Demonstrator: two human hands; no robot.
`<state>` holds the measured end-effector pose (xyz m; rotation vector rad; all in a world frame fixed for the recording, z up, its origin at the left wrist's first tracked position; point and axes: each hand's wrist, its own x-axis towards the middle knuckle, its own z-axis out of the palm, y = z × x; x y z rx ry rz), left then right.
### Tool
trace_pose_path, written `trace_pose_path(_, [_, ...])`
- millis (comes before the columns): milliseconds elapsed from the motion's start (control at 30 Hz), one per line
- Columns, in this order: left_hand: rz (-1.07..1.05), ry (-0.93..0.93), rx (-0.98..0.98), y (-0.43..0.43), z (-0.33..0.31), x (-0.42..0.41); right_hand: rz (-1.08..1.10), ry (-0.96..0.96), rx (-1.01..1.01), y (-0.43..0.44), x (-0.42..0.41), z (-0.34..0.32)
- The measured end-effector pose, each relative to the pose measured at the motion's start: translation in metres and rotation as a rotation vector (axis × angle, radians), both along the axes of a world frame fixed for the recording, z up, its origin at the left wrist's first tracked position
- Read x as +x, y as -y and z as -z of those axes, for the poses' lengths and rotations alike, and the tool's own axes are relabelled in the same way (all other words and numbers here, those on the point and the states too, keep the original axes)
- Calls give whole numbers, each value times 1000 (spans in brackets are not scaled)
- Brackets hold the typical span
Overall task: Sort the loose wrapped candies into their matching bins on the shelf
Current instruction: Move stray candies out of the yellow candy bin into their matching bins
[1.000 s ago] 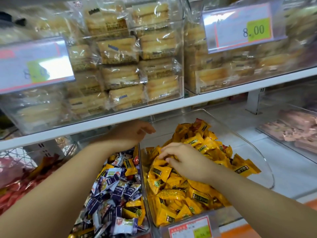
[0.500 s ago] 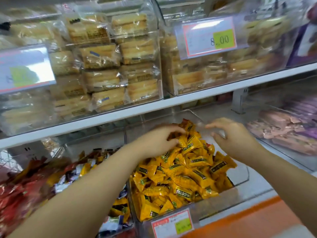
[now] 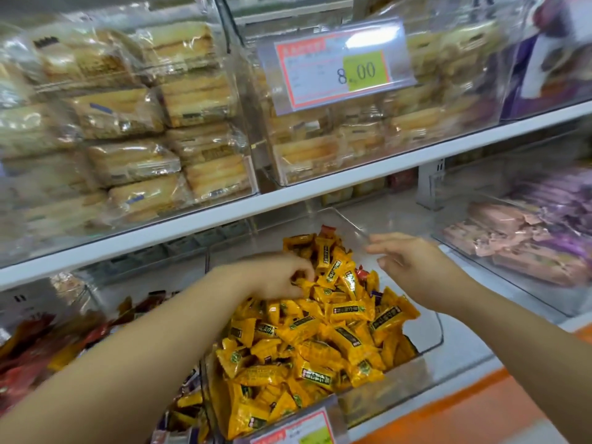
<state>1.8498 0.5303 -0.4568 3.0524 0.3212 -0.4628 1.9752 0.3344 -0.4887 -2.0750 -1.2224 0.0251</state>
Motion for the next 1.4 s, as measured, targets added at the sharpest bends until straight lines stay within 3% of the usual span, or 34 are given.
trace_pose_path(267, [-168,-10,142,-46,-14,-47,16,43,-6,-1,-3,-1])
trace_pose_path(433, [-233,225,-4,-29,-21,-38,32,47,0,-3,-3,1])
trace_pose_path(567, [-55,366,-71,9,-17,0,36,30,16,-5,-4,1])
trace_pose_path(700, [46,258,-120,25,0,36,31,-4,40,-5,-3,3])
trace_pose_path(933, [-38,6,-14,8,18,47,7,4,39,-3,2,4])
trace_pose_path(1300, [-17,-117,99,-8,9,-6,2,3,38,-1,3,5])
trace_pose_path(1400, [-36,-100,36,-11,8,-24,3,13,39,-2,2,5])
